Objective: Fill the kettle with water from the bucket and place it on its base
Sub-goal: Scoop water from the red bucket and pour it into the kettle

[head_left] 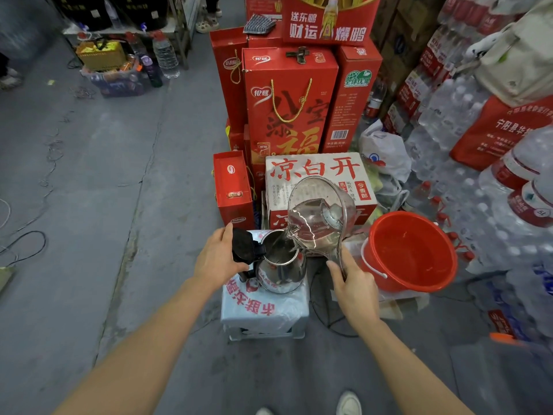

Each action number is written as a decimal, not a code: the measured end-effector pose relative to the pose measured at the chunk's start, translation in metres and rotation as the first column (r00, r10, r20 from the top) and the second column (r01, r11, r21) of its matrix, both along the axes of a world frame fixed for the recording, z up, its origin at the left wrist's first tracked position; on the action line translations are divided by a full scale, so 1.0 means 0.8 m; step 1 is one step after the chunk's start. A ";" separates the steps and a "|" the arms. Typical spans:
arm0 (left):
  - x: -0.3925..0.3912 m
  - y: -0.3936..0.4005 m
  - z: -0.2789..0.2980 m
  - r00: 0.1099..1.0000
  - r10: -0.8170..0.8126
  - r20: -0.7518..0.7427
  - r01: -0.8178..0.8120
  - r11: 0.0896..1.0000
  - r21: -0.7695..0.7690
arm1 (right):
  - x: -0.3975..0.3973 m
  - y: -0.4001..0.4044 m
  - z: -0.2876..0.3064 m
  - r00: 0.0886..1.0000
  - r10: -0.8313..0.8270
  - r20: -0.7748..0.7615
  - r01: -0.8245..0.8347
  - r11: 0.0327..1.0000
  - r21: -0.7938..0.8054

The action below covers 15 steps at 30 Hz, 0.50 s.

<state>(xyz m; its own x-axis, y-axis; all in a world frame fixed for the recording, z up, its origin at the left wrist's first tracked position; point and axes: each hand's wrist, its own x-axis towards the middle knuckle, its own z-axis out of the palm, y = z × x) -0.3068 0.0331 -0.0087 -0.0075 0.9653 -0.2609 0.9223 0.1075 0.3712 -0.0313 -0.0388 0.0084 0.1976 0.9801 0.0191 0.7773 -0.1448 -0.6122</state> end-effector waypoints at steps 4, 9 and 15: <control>0.000 0.000 -0.001 1.000 -0.003 -0.011 0.003 1.000 0.001 | -0.010 0.004 0.009 0.997 0.016 0.082 -0.019 0.999 0.035; 0.000 -0.001 -0.002 1.000 -0.003 -0.017 0.003 1.000 0.011 | -0.020 0.004 0.016 0.984 0.061 0.170 -0.078 0.992 0.096; -0.002 -0.002 -0.004 1.000 -0.003 0.002 0.003 1.000 0.017 | -0.025 0.001 0.020 0.924 0.148 0.354 -0.190 0.978 0.087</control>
